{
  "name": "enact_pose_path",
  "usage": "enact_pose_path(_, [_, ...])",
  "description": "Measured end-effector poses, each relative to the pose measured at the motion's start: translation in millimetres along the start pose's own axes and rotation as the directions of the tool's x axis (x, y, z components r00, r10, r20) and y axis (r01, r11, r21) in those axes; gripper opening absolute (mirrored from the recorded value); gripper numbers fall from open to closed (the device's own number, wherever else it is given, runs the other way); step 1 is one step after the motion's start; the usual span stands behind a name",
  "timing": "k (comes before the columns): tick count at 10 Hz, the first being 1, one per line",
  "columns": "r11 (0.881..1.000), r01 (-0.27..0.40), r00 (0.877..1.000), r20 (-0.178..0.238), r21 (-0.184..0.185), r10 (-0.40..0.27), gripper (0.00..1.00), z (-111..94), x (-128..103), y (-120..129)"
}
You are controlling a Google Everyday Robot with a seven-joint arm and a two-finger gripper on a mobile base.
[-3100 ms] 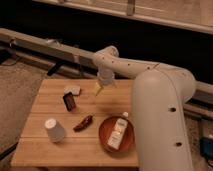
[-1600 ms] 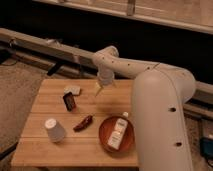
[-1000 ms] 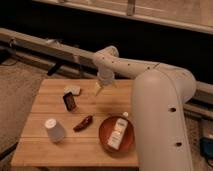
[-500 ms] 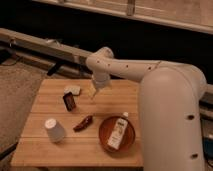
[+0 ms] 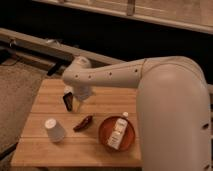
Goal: Place the ceramic cup over the eraser
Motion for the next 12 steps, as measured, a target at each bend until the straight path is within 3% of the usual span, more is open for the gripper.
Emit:
enact_pose_path(3, [0.989,0.137,0.991,-0.015,0.054,-0.136,0.80,-15.4,7.0,-44.5])
enact_pose_path(6, [0.969,0.235,0.972,-0.019,0.069,-0.235,0.80,-21.4,4.7,-77.4])
enact_pose_path(10, [0.918,0.394,0.919,-0.039,0.048,-0.392,0.80,-22.5,7.0,-142.4])
enact_pose_path(12, [0.884,0.466,0.884,-0.051,0.043,-0.464,0.80,-19.6,11.2,-161.8])
